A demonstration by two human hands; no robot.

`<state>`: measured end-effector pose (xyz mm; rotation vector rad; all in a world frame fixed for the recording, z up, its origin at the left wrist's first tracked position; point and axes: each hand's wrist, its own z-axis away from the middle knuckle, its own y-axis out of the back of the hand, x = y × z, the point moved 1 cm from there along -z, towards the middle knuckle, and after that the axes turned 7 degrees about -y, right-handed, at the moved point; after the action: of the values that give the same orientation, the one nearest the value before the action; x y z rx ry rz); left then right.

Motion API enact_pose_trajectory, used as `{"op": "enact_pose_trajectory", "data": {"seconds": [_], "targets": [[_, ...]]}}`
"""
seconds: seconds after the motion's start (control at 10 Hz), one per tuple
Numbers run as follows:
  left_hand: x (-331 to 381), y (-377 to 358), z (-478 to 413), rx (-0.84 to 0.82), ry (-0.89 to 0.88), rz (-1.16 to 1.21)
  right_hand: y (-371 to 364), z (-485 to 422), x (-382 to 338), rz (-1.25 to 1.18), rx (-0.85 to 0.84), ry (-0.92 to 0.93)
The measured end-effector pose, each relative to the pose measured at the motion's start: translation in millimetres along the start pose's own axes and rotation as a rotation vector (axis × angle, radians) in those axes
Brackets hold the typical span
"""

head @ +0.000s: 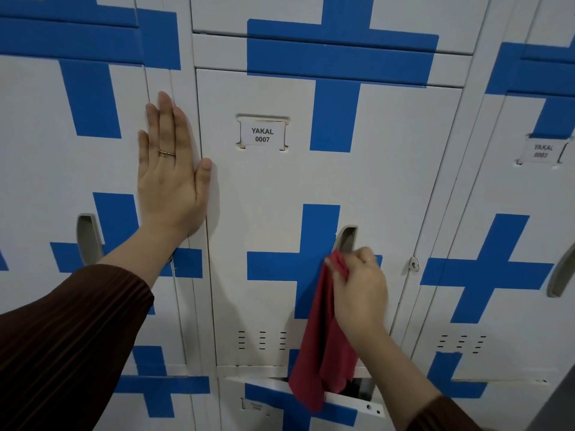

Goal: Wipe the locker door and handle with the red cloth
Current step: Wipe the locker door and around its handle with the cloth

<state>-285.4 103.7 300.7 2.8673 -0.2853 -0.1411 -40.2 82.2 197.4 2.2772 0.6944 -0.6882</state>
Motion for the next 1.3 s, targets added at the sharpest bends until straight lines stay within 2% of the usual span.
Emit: {"op": "enact_pose_trajectory", "data": {"seconds": [0.1, 0.2, 0.3, 0.4, 0.5, 0.6, 0.7, 0.8, 0.9, 1.0, 1.1, 1.2, 1.3], "targets": [[-0.3, -0.2, 0.2, 0.007, -0.003, 0.002, 1.6, -13.7, -16.4, -0.071, 0.121, -0.038], [-0.5, -1.0, -0.2, 0.010, -0.006, -0.005, -4.6, 1.9, -4.7, 0.059, 0.085, 0.054], [-0.4, -0.6, 0.1, 0.009, -0.003, -0.009, -8.2, 25.0, 18.0, 0.231, -0.047, 0.130], [0.6, 0.6, 0.0, 0.007, -0.006, -0.005, -4.8, 16.5, 21.2, 0.264, -0.103, 0.085], [-0.3, 0.4, 0.1, 0.006, -0.006, -0.004, 3.5, -1.1, 1.2, 0.105, -0.072, 0.024], [-0.8, -0.3, -0.3, 0.006, -0.006, -0.006, 7.5, -14.5, -19.1, -0.042, 0.088, -0.029], [-0.6, -0.9, -0.4, 0.008, -0.011, -0.004, -0.2, -5.8, -13.5, 0.060, 0.061, 0.010], [-0.6, -0.8, 0.2, 0.009, -0.009, 0.001, -5.0, 20.5, 6.4, 0.225, -0.073, 0.103], [-0.5, -0.4, -0.1, 0.012, -0.008, 0.004, -2.7, 18.8, 13.6, 0.344, -0.159, 0.097], [-0.2, -0.6, -0.5, 0.009, -0.006, 0.017, 3.6, 0.2, 6.2, 0.186, -0.211, -0.064], [-0.7, -0.7, -0.1, 0.011, -0.003, 0.010, 7.4, -10.8, -11.9, -0.038, -0.032, -0.103], [-0.8, -0.9, -0.2, 0.017, -0.009, 0.011, 2.2, -6.1, -17.4, -0.036, 0.026, -0.088], [-0.7, -1.2, -0.3, 0.019, -0.008, 0.008, -4.9, 10.8, -3.8, 0.155, -0.015, -0.006]]}}
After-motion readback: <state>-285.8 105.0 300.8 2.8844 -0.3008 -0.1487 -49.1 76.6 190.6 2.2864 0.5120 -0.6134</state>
